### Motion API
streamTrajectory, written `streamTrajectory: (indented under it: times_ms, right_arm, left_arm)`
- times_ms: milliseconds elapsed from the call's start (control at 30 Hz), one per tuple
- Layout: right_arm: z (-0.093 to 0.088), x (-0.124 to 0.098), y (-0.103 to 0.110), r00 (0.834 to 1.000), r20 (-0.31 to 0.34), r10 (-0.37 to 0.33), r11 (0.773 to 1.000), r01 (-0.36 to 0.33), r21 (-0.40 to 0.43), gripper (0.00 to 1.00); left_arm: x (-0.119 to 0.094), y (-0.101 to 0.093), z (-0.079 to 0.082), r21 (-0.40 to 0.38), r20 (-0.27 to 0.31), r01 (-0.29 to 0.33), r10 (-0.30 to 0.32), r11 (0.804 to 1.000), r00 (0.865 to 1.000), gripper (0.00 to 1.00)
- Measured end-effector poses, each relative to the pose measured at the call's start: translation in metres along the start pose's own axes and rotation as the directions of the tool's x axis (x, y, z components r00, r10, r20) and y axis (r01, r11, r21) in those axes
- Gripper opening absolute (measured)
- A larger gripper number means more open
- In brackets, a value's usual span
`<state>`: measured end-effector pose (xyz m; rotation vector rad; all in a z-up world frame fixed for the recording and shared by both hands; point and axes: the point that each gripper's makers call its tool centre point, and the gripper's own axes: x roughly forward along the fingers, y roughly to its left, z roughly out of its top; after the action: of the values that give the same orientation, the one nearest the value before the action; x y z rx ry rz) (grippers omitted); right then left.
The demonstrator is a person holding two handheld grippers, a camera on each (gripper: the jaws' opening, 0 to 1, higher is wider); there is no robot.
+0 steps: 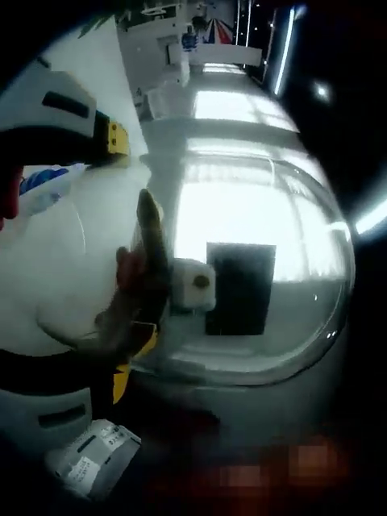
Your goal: Open the cover put in the Mizone put the cover back on
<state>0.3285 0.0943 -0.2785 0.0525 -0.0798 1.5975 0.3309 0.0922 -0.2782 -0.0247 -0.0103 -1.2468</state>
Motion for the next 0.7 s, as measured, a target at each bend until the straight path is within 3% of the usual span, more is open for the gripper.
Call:
streamTrajectory:
  times_ms: [267,533,700]
  right_arm:
    - [-0.004,0.000,-0.037,1.000,0.010,-0.002,1.000,0.002,-0.001,0.90]
    - [-0.034,-0.001,-0.068,1.000,-0.012,-0.027,0.999,0.027,0.025,0.90]
    - [-0.049,-0.004,-0.079,0.999,-0.021,-0.028,0.998,0.029,0.052,0.90]
  left_arm:
    - [0.009,0.035,0.000,0.009,0.014,-0.006,0.006,1.000,1.000,0.84]
    - [0.018,0.069,-0.030,-0.029,0.007,0.017,-0.017,0.999,1.000,0.84]
    - [0.022,0.080,-0.043,-0.051,0.000,0.016,-0.016,0.999,1.000,0.84]
